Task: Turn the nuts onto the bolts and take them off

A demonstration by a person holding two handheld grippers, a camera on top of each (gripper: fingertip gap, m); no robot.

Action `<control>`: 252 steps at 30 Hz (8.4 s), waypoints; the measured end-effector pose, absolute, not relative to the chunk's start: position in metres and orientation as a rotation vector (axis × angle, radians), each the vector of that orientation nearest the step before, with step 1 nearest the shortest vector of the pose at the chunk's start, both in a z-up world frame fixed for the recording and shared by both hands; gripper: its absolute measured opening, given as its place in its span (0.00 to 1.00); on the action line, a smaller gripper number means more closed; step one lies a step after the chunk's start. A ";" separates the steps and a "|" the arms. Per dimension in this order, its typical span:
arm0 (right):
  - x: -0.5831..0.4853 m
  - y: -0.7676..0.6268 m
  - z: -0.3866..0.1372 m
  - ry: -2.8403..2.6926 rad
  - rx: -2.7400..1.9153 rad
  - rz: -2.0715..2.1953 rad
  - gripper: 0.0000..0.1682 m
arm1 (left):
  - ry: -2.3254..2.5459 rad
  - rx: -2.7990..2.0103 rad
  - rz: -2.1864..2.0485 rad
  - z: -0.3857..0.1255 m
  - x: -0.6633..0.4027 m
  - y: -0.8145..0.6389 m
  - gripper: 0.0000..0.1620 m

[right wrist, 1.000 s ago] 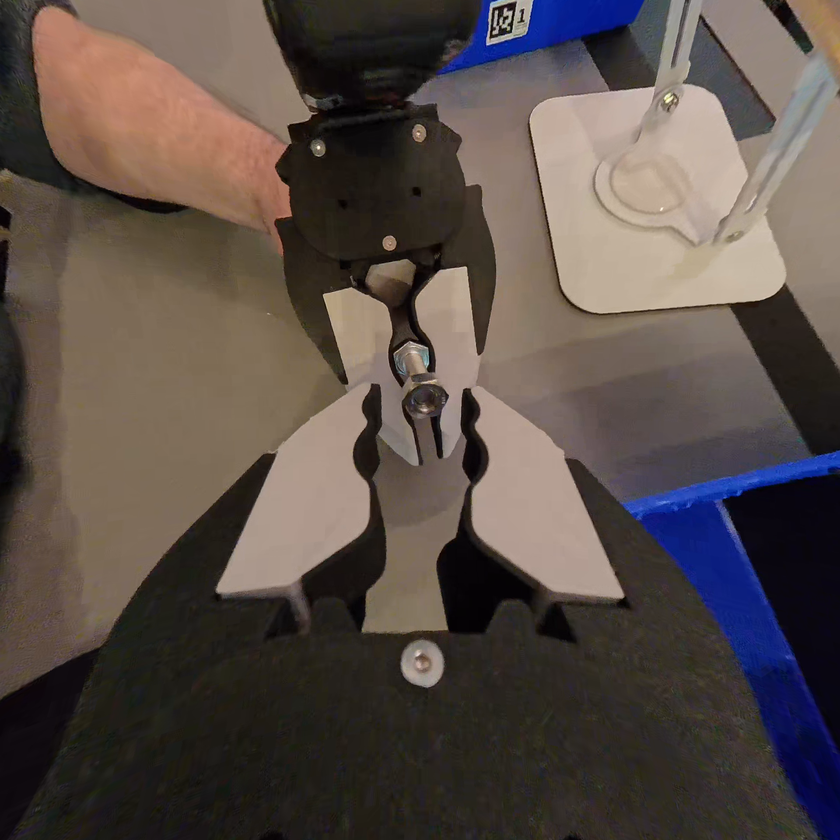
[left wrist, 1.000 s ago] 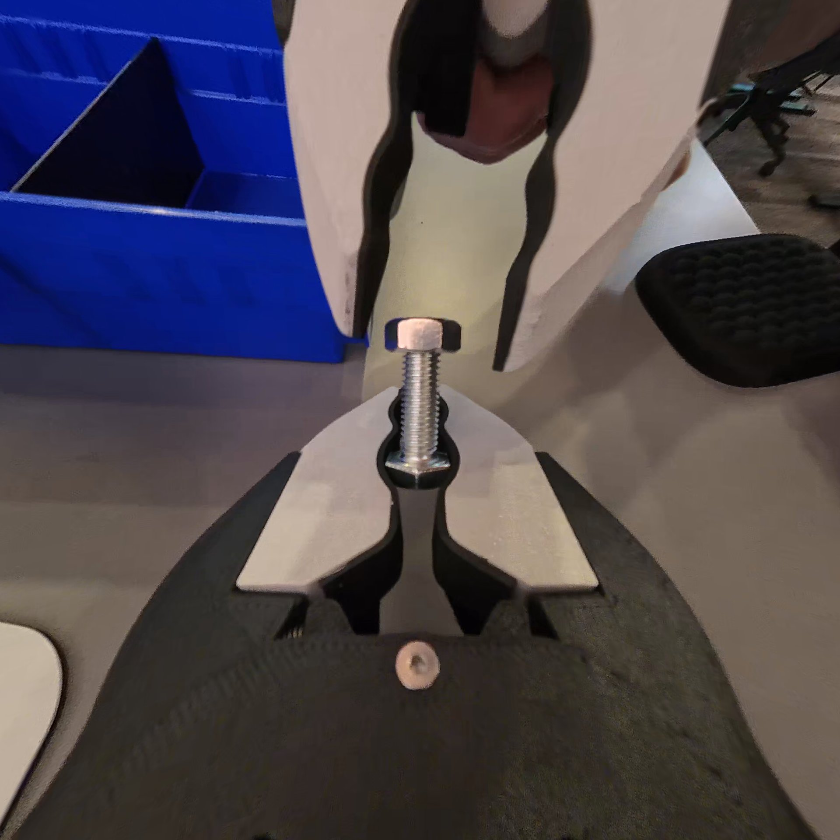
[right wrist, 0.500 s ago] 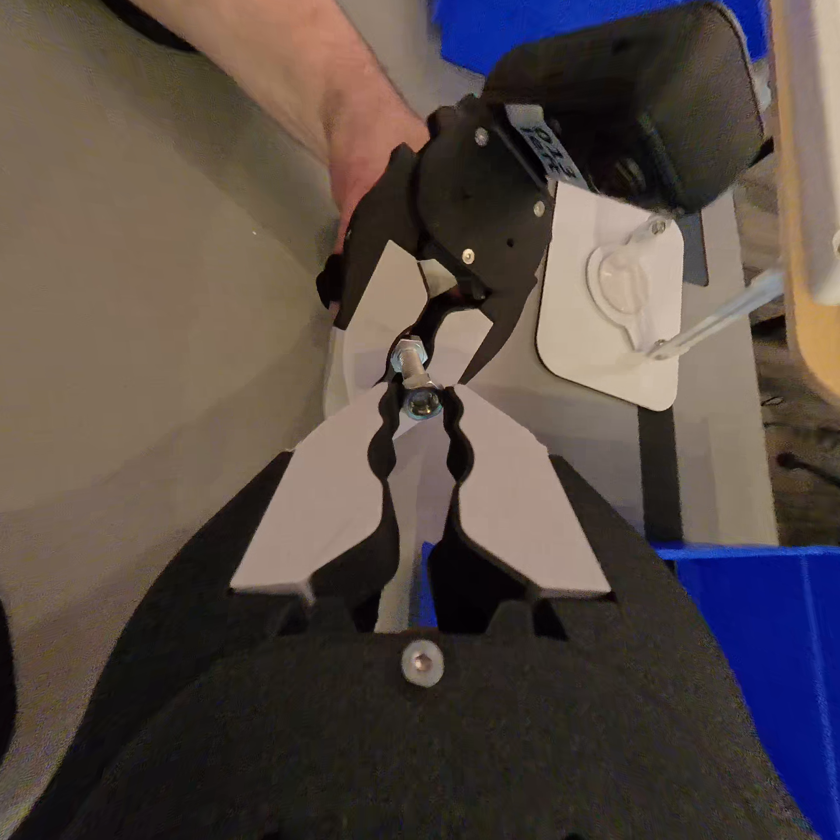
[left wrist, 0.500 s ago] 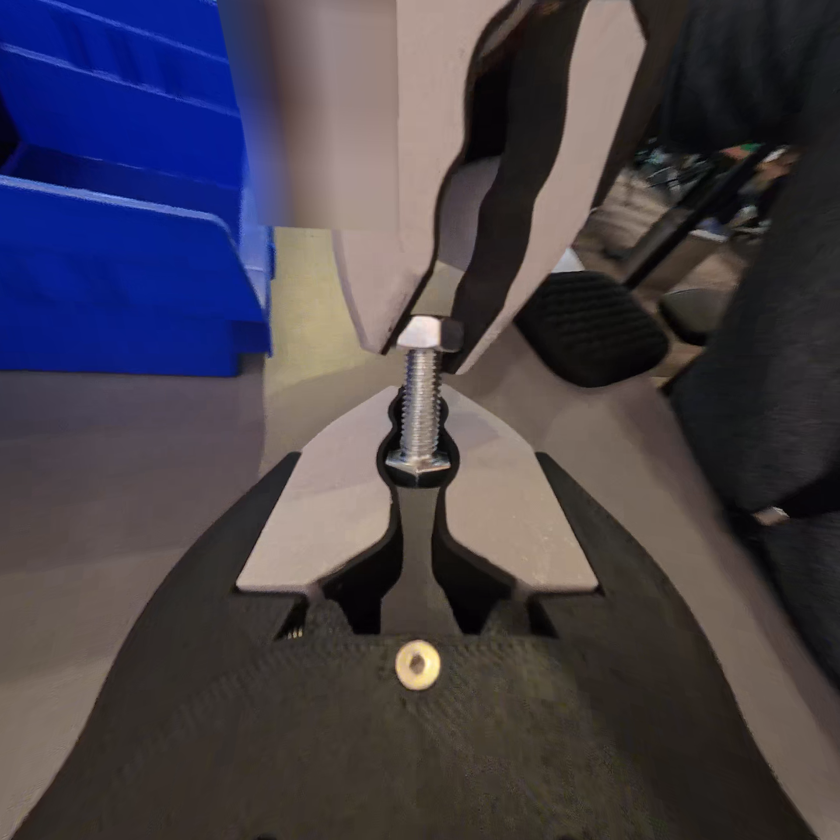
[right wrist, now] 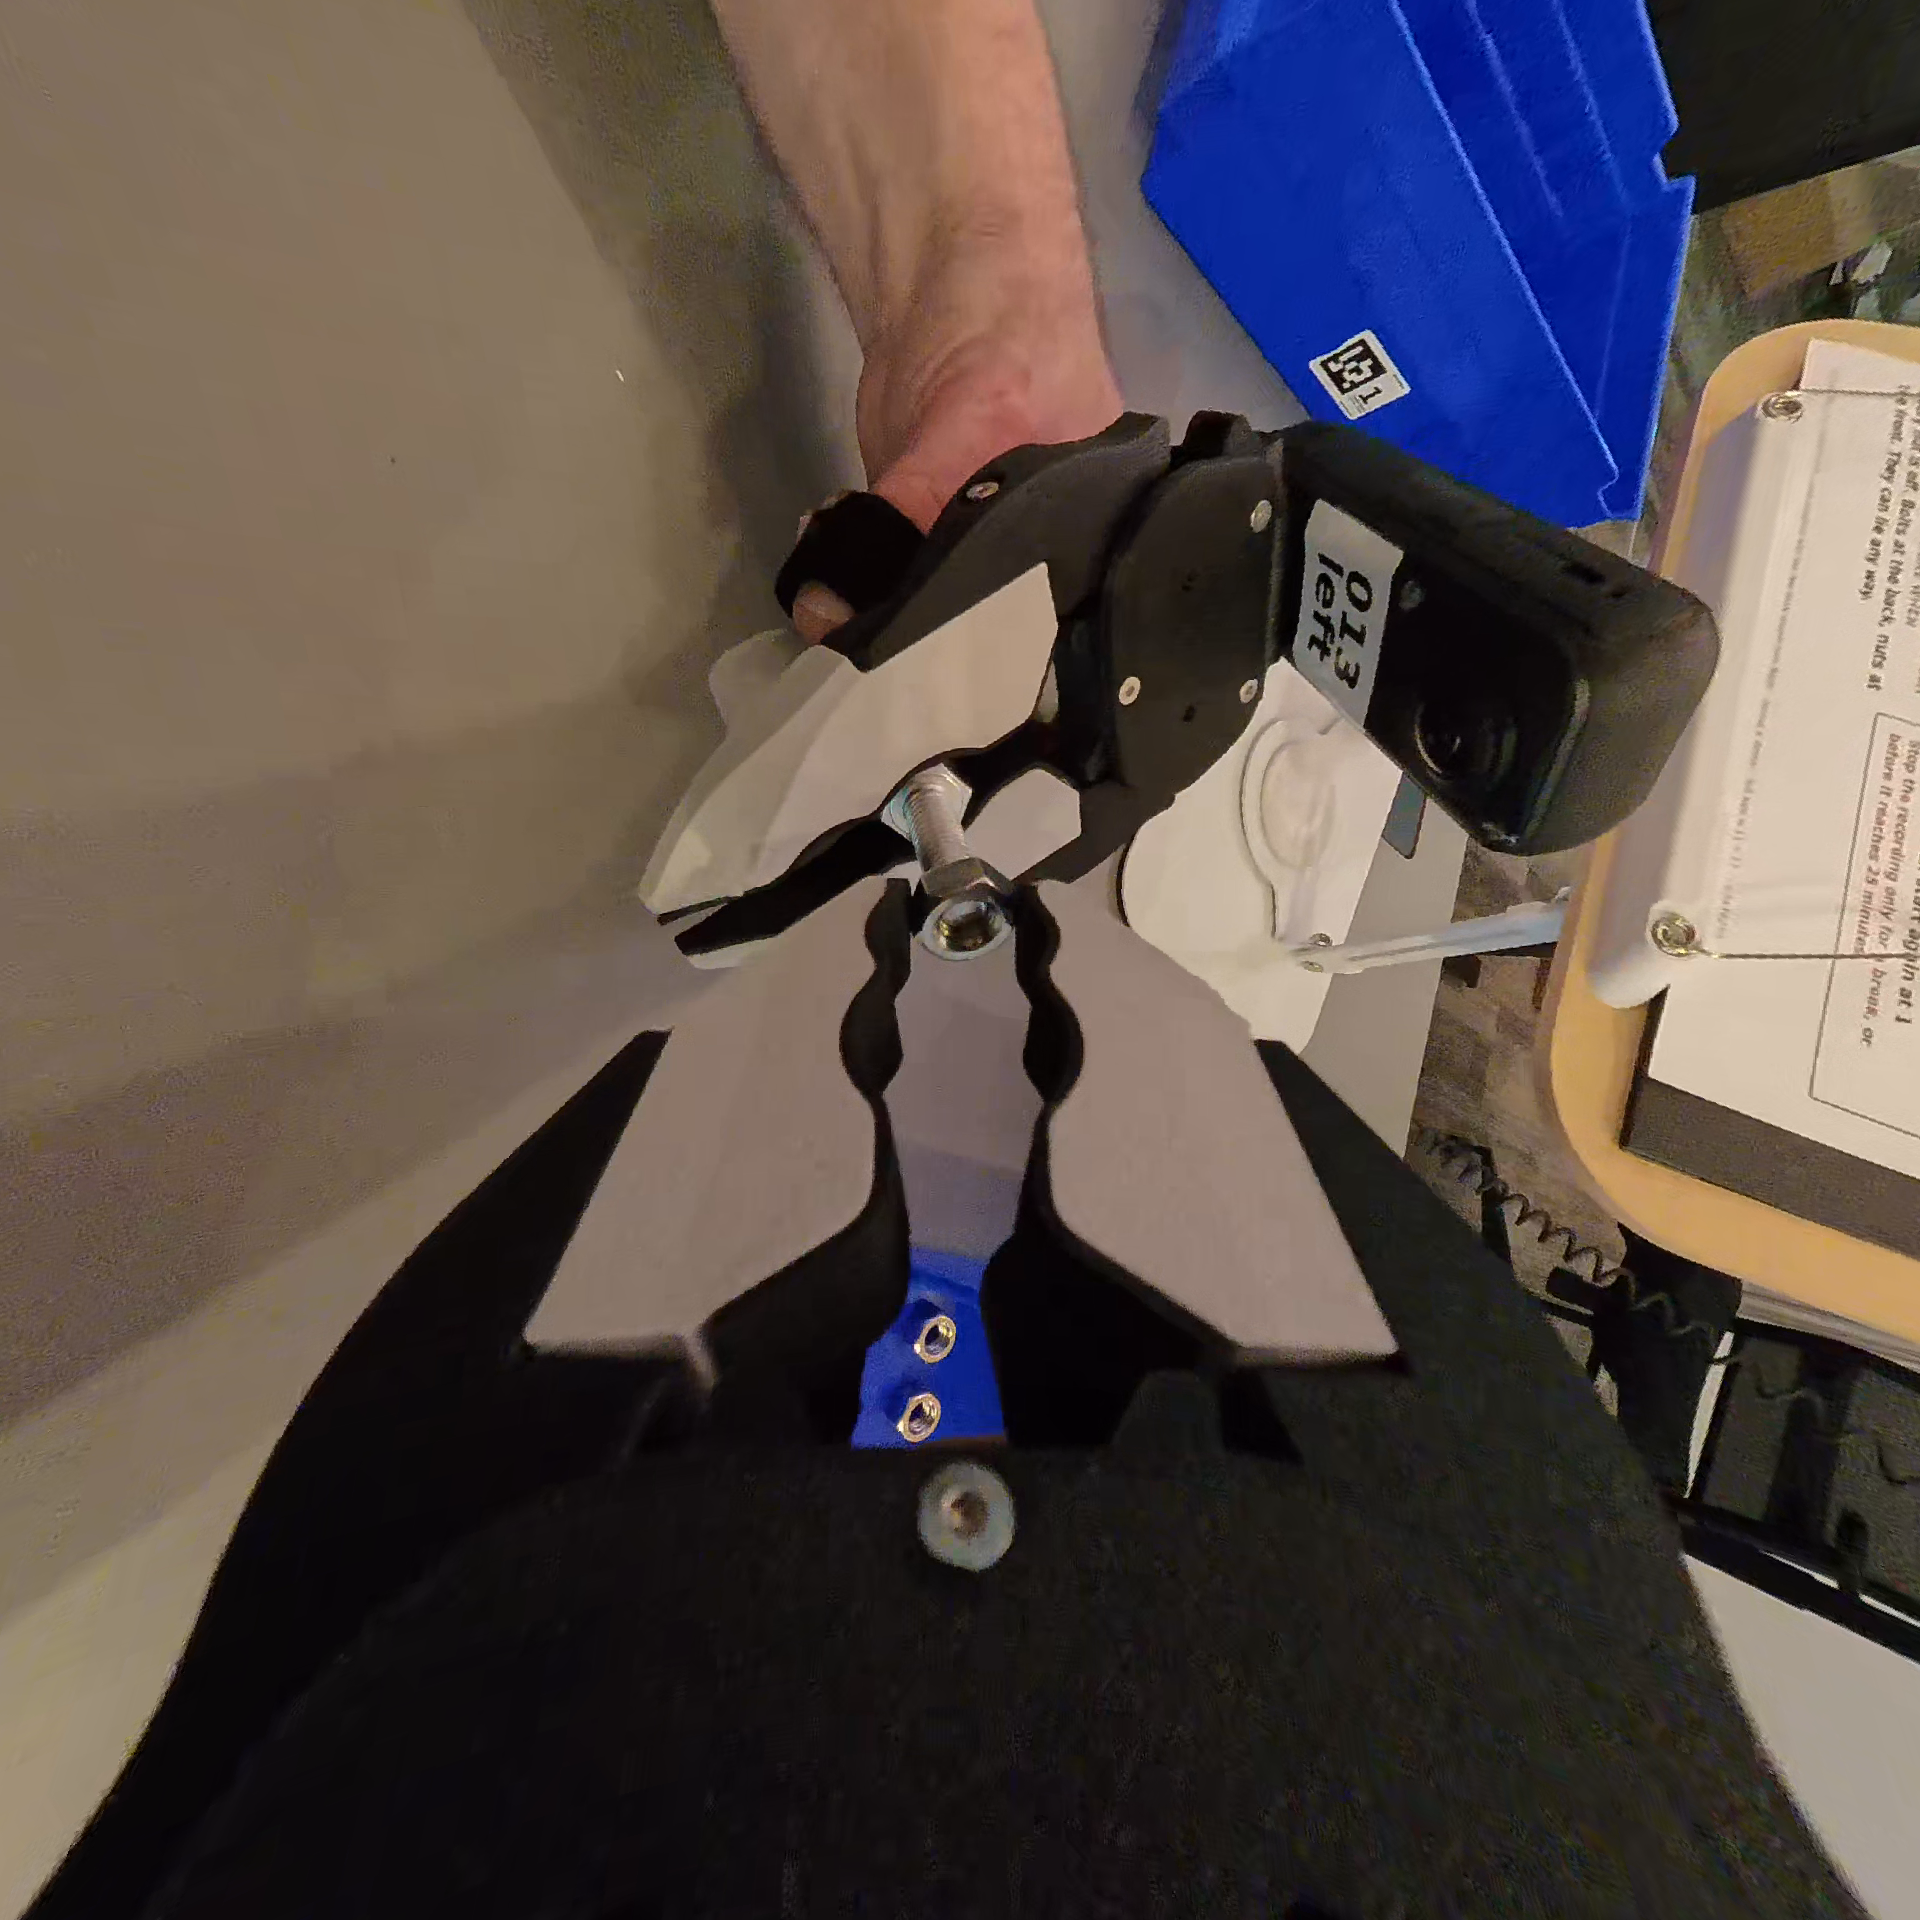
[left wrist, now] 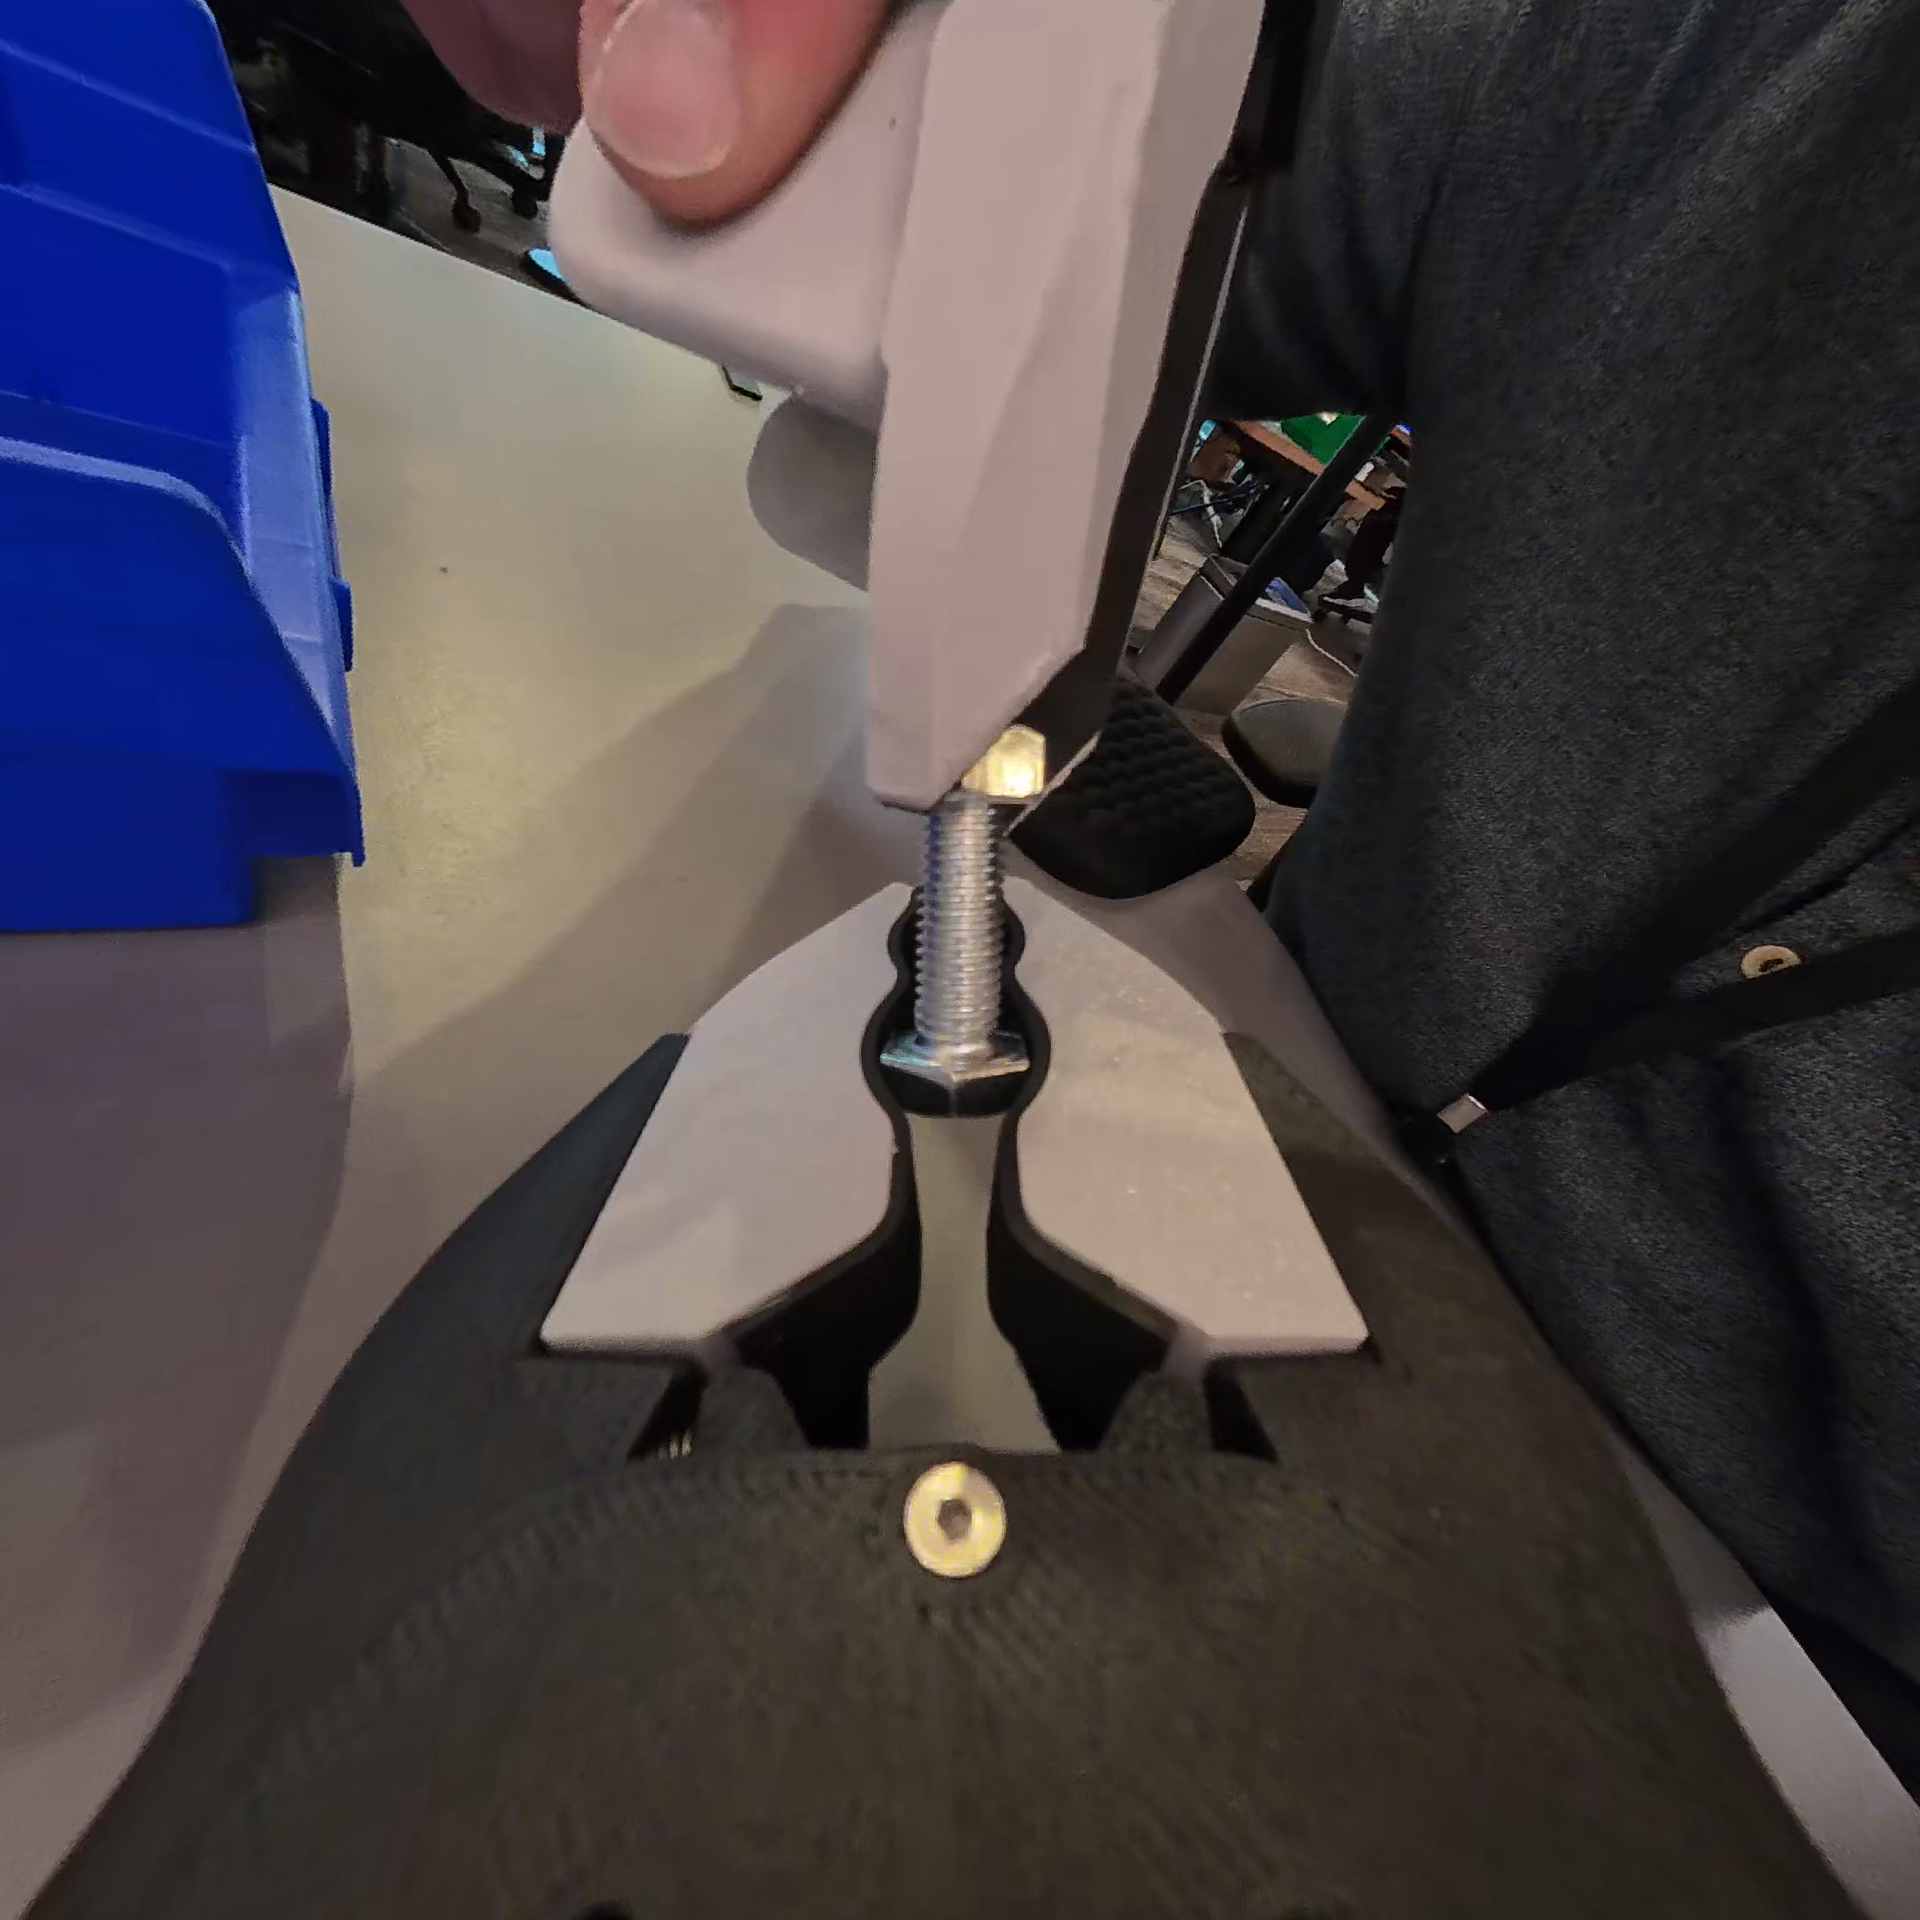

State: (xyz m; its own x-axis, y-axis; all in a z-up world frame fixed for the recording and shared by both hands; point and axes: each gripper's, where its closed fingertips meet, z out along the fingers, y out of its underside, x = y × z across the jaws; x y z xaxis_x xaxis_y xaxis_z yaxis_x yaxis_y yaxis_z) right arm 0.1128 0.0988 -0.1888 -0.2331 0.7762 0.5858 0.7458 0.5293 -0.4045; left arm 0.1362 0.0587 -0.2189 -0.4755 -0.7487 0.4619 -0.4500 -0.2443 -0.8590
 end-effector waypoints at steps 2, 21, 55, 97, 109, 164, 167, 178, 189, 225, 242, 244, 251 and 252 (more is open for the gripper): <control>0.114 0.101 -0.189 -1.976 -1.277 0.061 0.16 | 1.744 -1.454 -1.772 -0.219 0.138 0.061 0.06; 0.124 0.124 -0.190 -1.240 -2.018 0.779 0.17 | 1.592 -1.544 -0.973 -0.236 0.155 0.120 0.06; 0.130 0.119 -0.195 -1.935 -1.435 0.092 0.24 | 1.690 -1.514 -1.551 -0.225 0.147 0.080 0.06; 0.120 0.113 -0.187 -1.971 -1.304 0.063 0.17 | 1.703 -1.482 -1.730 -0.218 0.143 0.067 0.06; 0.125 0.117 -0.172 -1.571 -1.762 0.564 0.22 | 1.574 -1.522 -1.376 -0.221 0.152 0.102 0.06; 0.108 0.083 -0.177 -2.165 -1.000 -0.068 0.11 | 1.839 -1.253 -2.047 -0.205 0.124 0.029 0.06; 0.107 0.083 -0.176 -2.167 -0.985 -0.104 0.11 | 1.842 -1.247 -2.053 -0.204 0.123 0.028 0.06; 0.144 0.125 -0.146 -1.817 -1.309 -0.109 0.11 | 1.706 -1.280 -2.010 -0.199 0.128 0.049 0.06; 0.271 0.201 -0.225 -1.467 -2.173 0.013 0.11 | 1.635 -1.404 -1.777 -0.213 0.142 0.073 0.06; 0.107 0.105 -0.172 -1.490 -1.763 0.780 0.06 | 1.618 -1.358 -1.781 -0.202 0.143 0.068 0.06; 0.209 0.230 -0.124 -1.120 -1.912 0.358 0.06 | 1.451 -1.482 -1.594 -0.216 0.147 0.112 0.00; 0.230 0.259 -0.136 -1.074 -2.015 0.314 0.06 | 1.464 -1.495 -1.567 -0.220 0.148 0.112 0.00; 0.263 0.311 -0.218 -1.077 -2.389 0.230 0.06 | 1.483 -1.528 -1.525 -0.229 0.150 0.113 0.00; 0.266 0.315 -0.227 -1.079 -2.428 0.211 0.06 | 1.488 -1.531 -1.520 -0.230 0.150 0.114 0.00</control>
State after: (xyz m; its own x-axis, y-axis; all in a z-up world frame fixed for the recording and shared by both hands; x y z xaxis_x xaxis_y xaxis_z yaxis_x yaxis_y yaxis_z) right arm 0.2659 0.3149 -0.2274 0.6785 0.7329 0.0496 0.6605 -0.5791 -0.4779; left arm 0.1500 0.1135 -0.2302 -0.2301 -0.9078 0.3505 -0.3307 -0.2658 -0.9055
